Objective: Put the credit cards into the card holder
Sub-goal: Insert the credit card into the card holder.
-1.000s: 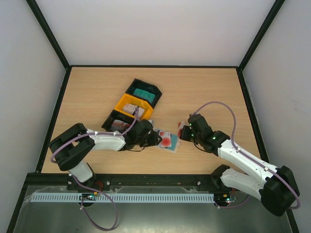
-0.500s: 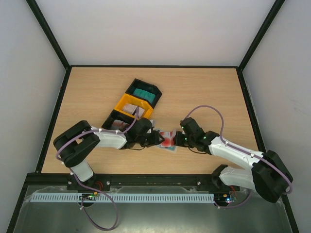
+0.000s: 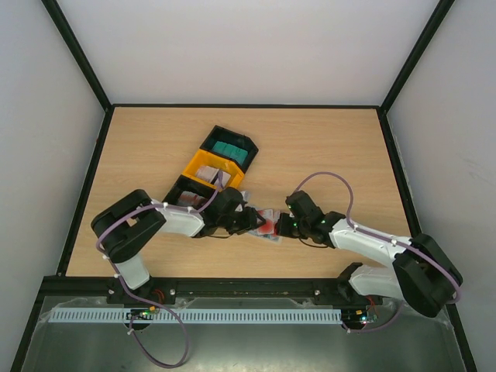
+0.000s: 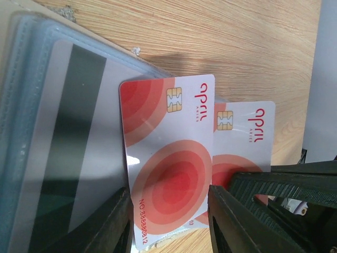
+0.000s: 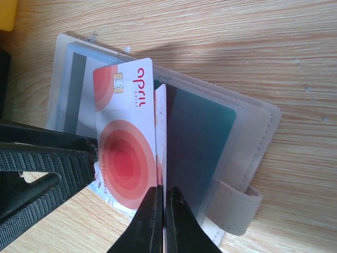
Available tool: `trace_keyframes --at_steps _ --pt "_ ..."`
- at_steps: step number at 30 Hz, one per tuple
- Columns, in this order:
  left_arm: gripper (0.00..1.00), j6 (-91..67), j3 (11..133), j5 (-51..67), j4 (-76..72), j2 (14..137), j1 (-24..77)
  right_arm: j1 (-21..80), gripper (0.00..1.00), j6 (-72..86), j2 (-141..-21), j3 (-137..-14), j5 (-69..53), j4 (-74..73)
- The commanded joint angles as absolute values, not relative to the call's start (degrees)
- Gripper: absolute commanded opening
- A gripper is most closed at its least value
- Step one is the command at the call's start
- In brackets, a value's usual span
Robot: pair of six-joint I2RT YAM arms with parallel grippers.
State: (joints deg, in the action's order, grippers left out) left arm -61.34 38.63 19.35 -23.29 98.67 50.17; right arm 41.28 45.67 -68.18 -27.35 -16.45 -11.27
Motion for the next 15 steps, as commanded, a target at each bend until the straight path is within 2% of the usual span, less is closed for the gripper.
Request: trace_keyframes --at_steps 1,6,15 --pt "0.41 -63.4 37.7 20.4 -22.3 101.3 49.7 41.6 0.02 45.8 -70.6 -25.4 -15.9 -11.9" --pt "0.41 -64.2 36.8 20.7 -23.7 101.7 49.3 41.7 0.02 45.3 -71.3 -25.1 -16.0 -10.1" --pt "0.36 -58.8 36.8 16.9 -17.6 100.4 48.5 41.7 0.02 46.3 -66.7 -22.8 -16.7 -3.4"
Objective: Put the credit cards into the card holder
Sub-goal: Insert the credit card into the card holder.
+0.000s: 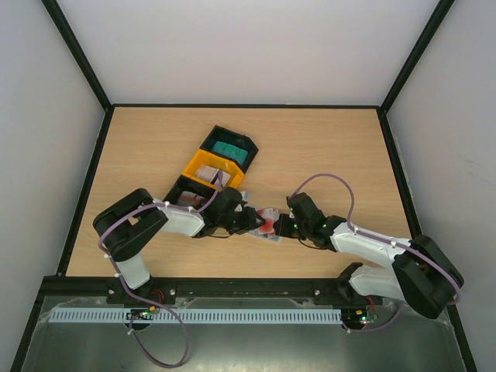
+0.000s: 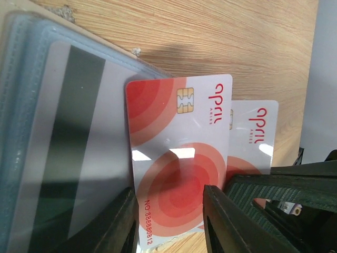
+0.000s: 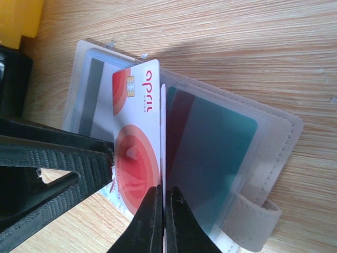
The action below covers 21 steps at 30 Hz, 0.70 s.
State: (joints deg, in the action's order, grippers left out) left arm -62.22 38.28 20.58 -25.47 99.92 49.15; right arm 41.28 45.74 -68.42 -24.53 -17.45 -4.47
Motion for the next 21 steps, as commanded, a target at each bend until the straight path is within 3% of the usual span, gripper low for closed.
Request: trace_keyframes --at_steps 1,10,21 --pt "0.37 -58.2 37.0 16.4 -16.8 99.6 48.5 41.7 0.02 46.3 -66.1 -22.6 -16.8 -2.9" --pt "0.41 -57.0 36.7 15.7 -14.7 98.2 48.5 41.7 0.02 49.0 -65.4 -20.8 -21.0 3.0" --pt "0.42 -57.5 36.0 12.0 -12.7 94.3 48.3 41.7 0.02 47.8 -69.6 -23.1 -18.3 -0.6"
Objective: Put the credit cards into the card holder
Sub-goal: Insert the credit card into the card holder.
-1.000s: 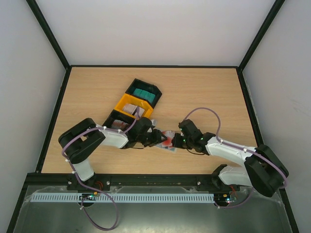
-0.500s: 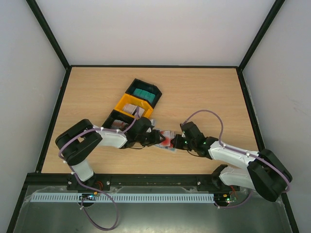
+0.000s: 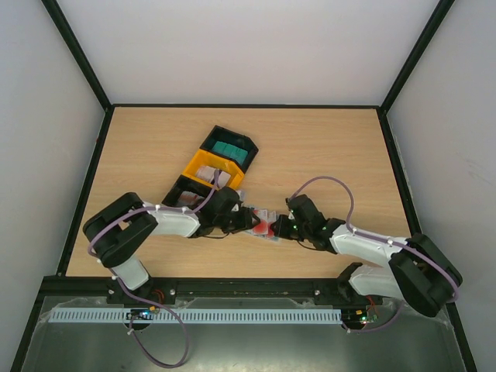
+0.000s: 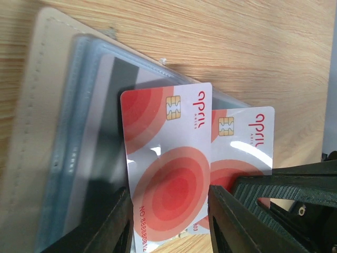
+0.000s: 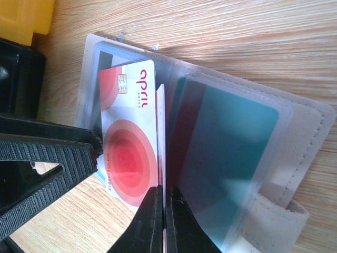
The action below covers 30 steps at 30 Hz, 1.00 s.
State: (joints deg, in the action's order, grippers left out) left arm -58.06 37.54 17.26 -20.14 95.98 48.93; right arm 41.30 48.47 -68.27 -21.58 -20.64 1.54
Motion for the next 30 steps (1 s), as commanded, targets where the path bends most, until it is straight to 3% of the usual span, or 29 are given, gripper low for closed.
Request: trace_keyframes --at_steps 1,17,30 --pt "0.42 -57.2 36.0 11.2 -11.8 93.9 48.2 41.7 0.02 47.7 -69.7 -23.5 -18.1 -1.0" --pt "0.43 -57.0 36.1 12.9 -11.9 93.9 47.4 41.7 0.02 46.9 -69.3 -24.9 -16.8 -2.9" --pt "0.43 -61.5 35.4 16.3 -14.8 97.9 47.5 47.9 0.02 44.3 -77.3 -33.2 -6.9 -12.0"
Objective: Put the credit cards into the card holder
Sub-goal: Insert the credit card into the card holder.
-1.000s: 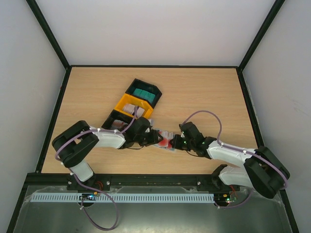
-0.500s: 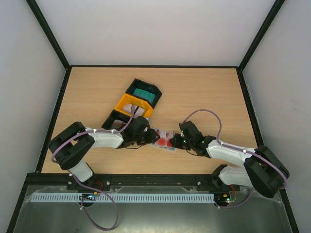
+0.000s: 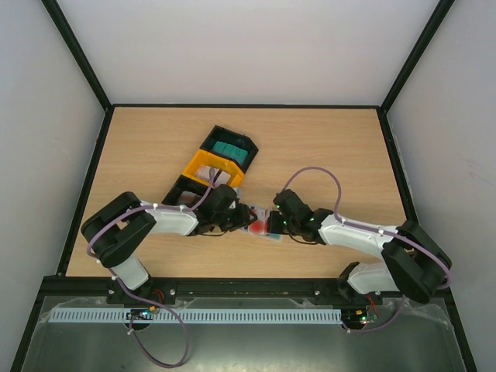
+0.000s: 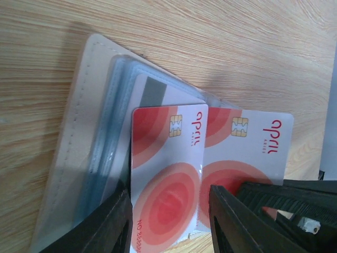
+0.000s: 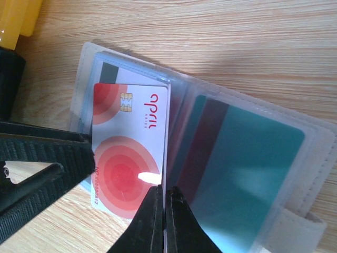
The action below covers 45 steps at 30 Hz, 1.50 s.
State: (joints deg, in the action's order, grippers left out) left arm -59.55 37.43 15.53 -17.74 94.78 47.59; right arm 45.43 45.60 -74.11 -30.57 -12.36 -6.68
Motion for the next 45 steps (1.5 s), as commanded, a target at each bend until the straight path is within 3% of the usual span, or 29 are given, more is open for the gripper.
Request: trace_keyframes --at_steps 1,10,28,38,45 --pt "0.43 -61.8 35.2 16.7 -15.2 98.0 47.5 48.5 0.02 44.4 -78.0 -33.9 -5.9 -12.7" --pt "0.40 -63.4 33.1 18.1 -20.3 97.4 47.5 49.9 0.02 45.0 -81.1 -35.2 -3.8 -13.4" --pt "0.31 -60.3 33.3 14.1 -15.7 98.5 46.9 50.0 0.02 47.8 -73.1 -30.4 -9.9 -4.1" --pt "0.35 -60.2 33.0 14.7 -16.3 98.9 46.8 49.9 0.02 49.4 -72.2 -28.7 -10.6 -0.7" --pt "0.28 -60.0 32.9 15.2 -16.5 99.8 46.8 49.6 0.02 49.9 -72.3 -28.1 -10.8 0.8"
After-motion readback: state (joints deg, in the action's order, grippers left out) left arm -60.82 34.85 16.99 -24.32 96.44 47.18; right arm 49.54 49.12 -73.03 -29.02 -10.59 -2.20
